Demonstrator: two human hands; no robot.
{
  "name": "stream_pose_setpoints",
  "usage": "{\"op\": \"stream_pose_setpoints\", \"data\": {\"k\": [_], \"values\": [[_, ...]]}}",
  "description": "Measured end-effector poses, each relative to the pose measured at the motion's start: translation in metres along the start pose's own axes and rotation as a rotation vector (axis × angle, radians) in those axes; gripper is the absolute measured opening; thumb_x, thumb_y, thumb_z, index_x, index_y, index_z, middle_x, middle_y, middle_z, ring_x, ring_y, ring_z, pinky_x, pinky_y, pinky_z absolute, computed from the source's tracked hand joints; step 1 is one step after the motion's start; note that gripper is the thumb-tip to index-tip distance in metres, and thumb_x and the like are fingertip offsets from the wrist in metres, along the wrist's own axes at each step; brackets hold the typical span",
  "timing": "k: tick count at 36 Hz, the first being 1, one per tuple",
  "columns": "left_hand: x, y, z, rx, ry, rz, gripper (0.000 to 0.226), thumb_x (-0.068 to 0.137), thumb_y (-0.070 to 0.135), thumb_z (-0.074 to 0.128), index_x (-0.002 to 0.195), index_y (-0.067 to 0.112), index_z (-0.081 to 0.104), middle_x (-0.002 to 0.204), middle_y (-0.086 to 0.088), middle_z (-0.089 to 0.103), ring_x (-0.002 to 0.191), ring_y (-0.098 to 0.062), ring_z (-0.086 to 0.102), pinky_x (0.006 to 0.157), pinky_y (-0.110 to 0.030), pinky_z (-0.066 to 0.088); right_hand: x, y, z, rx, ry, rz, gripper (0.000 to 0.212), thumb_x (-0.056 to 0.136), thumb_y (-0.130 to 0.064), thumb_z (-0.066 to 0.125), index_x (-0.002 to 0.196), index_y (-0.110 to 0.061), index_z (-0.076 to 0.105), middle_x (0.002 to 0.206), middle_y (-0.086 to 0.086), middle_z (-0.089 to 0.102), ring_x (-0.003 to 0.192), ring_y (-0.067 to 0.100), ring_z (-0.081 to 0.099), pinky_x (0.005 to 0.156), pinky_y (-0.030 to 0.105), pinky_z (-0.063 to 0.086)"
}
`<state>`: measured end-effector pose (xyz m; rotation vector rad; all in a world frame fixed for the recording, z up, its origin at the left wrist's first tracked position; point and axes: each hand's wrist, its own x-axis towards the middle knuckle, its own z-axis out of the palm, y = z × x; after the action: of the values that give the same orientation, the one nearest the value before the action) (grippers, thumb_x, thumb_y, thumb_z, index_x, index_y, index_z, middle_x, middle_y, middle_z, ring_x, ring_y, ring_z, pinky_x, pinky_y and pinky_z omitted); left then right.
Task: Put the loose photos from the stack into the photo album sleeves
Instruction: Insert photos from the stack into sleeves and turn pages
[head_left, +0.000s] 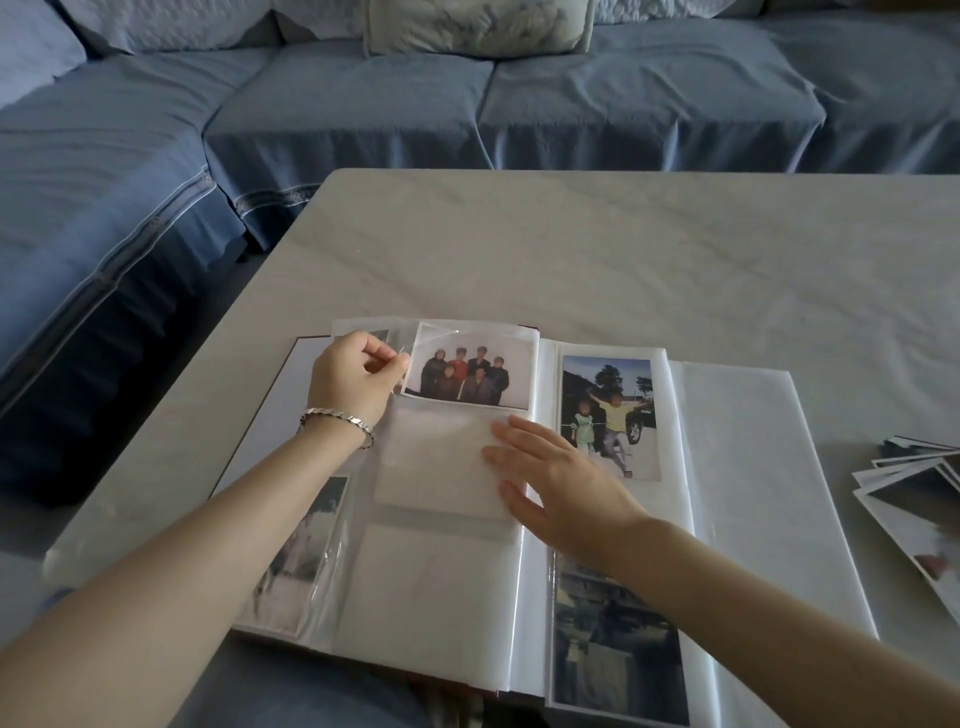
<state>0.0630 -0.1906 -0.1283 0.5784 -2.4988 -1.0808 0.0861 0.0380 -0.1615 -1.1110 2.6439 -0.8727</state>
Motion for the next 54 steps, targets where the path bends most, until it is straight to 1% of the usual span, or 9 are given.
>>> {"op": "stream_pose_setpoints", "data": {"k": [14, 20, 23, 28, 32, 35, 44, 49, 54], "values": [[0.004, -0.005, 0.005, -0.268, -0.038, -0.132, 0.022, 0.083, -0.001, 0.062, 0.071, 0.017, 0.057, 0.064, 0.023, 0.067, 0.051, 0.006, 0.059, 0.053, -0.005, 0.044, 0.0, 0.0, -0.001, -0.017, -0.031, 0.0, 0.041, 0.097, -0.029, 0.044, 0.138, -0.02, 0.046, 0.15, -0.005, 0.032, 0.142, 0.008, 0.016, 0.112, 0.037, 0.031], [0.008, -0.005, 0.004, -0.223, -0.14, -0.259, 0.025, 0.084, -0.007, 0.06, 0.067, 0.013, 0.059, 0.071, -0.002, 0.066, 0.04, 0.003, 0.053, 0.05, -0.012, 0.047, 0.0, 0.0, -0.002, -0.037, -0.043, -0.021, 0.042, 0.098, -0.03, 0.042, 0.14, -0.021, 0.042, 0.152, -0.006, 0.027, 0.143, 0.006, 0.011, 0.114, 0.028, 0.02], [0.006, 0.003, 0.005, 0.027, -0.207, -0.151, 0.02, 0.085, -0.001, 0.061, 0.07, 0.013, 0.062, 0.071, -0.004, 0.065, 0.05, -0.001, 0.056, 0.066, -0.021, 0.043, -0.002, 0.0, -0.006, -0.049, -0.055, -0.044, 0.043, 0.099, -0.03, 0.04, 0.141, -0.023, 0.04, 0.154, -0.007, 0.023, 0.143, 0.004, 0.009, 0.107, 0.018, 0.009], [-0.023, 0.03, 0.021, 0.496, -0.207, 0.145, 0.025, 0.083, 0.001, 0.059, 0.106, 0.007, 0.065, 0.122, -0.016, 0.053, 0.112, -0.034, 0.046, 0.091, -0.033, 0.032, -0.014, 0.003, -0.017, 0.021, -0.059, -0.006, 0.034, 0.097, -0.026, 0.045, 0.13, -0.025, 0.053, 0.149, -0.01, 0.034, 0.139, 0.004, 0.022, 0.111, 0.02, 0.018], [-0.057, 0.059, 0.039, 0.447, -0.319, 0.46, 0.023, 0.082, 0.001, 0.062, 0.104, 0.002, 0.066, 0.124, -0.017, 0.055, 0.115, -0.036, 0.05, 0.098, -0.041, 0.035, -0.038, 0.015, -0.035, 0.042, -0.027, 0.072, 0.027, 0.096, -0.027, 0.047, 0.12, -0.026, 0.061, 0.136, -0.012, 0.05, 0.126, 0.001, 0.038, 0.1, 0.003, 0.017], [-0.082, 0.073, 0.054, 0.49, -0.446, 0.649, 0.026, 0.087, 0.014, 0.061, 0.112, 0.008, 0.065, 0.125, -0.009, 0.058, 0.118, -0.027, 0.053, 0.102, -0.034, 0.031, -0.065, 0.031, -0.055, 0.029, 0.029, 0.178, 0.024, 0.093, -0.023, 0.054, 0.115, -0.025, 0.065, 0.127, -0.011, 0.057, 0.119, 0.004, 0.048, 0.102, 0.012, 0.031], [-0.125, 0.075, 0.097, 0.558, -0.624, 0.66, 0.049, 0.097, 0.04, 0.037, 0.144, 0.028, 0.03, 0.155, 0.007, 0.018, 0.142, -0.011, 0.014, 0.111, -0.023, 0.001, -0.152, 0.097, -0.114, -0.18, 0.253, 0.626, 0.025, 0.08, -0.013, 0.07, 0.106, -0.013, 0.07, 0.121, 0.001, 0.062, 0.108, 0.023, 0.059, 0.083, 0.029, 0.044], [-0.127, 0.076, 0.099, 0.535, -0.596, 0.66, 0.046, 0.094, 0.034, 0.048, 0.139, 0.022, 0.043, 0.151, 0.002, 0.03, 0.14, -0.016, 0.025, 0.109, -0.025, 0.006, -0.178, 0.12, -0.126, -0.316, 0.147, 0.79, 0.046, 0.084, -0.038, 0.064, 0.123, -0.014, 0.059, 0.122, 0.001, 0.057, 0.111, 0.025, 0.054, 0.09, 0.033, 0.041], [-0.126, 0.078, 0.098, 0.558, -0.614, 0.631, 0.047, 0.095, 0.038, 0.045, 0.14, 0.027, 0.039, 0.152, 0.008, 0.027, 0.141, -0.011, 0.021, 0.112, -0.023, 0.006, -0.186, 0.128, -0.129, -0.385, 0.072, 0.868, 0.032, 0.086, -0.041, 0.058, 0.095, -0.01, 0.059, 0.097, 0.001, 0.055, 0.095, 0.024, 0.056, 0.066, 0.029, 0.031]]}}
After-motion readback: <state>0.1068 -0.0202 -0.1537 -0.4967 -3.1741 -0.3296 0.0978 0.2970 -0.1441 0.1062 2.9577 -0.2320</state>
